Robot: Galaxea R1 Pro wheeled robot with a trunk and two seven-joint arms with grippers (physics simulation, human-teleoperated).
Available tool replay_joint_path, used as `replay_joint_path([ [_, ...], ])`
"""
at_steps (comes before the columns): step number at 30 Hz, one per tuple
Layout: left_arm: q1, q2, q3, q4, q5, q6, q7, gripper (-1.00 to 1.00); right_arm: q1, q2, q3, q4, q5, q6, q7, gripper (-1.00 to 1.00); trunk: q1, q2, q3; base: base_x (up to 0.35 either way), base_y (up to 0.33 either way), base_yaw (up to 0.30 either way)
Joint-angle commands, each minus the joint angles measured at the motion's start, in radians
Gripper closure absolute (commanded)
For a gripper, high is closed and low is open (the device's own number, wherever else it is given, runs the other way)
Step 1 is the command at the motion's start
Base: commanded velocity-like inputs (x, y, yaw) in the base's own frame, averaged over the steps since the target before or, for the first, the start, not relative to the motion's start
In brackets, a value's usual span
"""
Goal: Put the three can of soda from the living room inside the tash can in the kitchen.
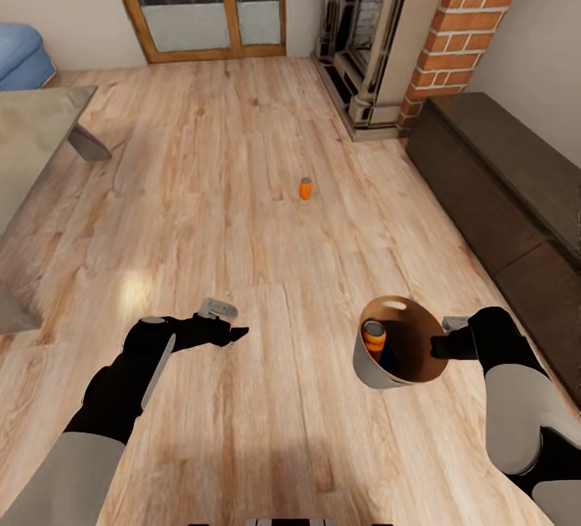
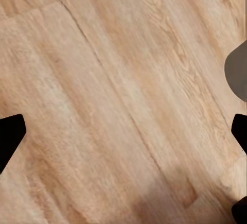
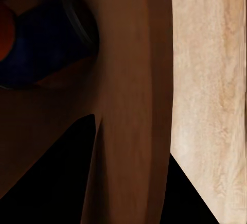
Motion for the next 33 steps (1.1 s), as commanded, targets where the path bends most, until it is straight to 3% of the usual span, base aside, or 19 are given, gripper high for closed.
replay_joint_path([
  [1,0.000,0.000,0.000,0.000,0.001,0.000,0.000,-1.00,0.000,0.001,0.000,0.000,-0.014,0.007,0.001,1.00,0.000,0.000,0.001,0.327,0.000,-0.224],
  [24,0.000,0.000,0.000,0.000,0.000,0.001,0.000,-1.00,0.000,0.002,0.001,0.000,-0.014,0.007,0.001,1.00,0.000,0.000,0.024,0.327,0.000,-0.196],
  [33,0.001,0.000,-0.001,0.000,0.001,0.001,-0.001,-1.00,0.000,0.004,0.003,0.000,-0.014,0.007,0.001,1.00,0.000,0.000,0.024,0.327,0.000,-0.002],
])
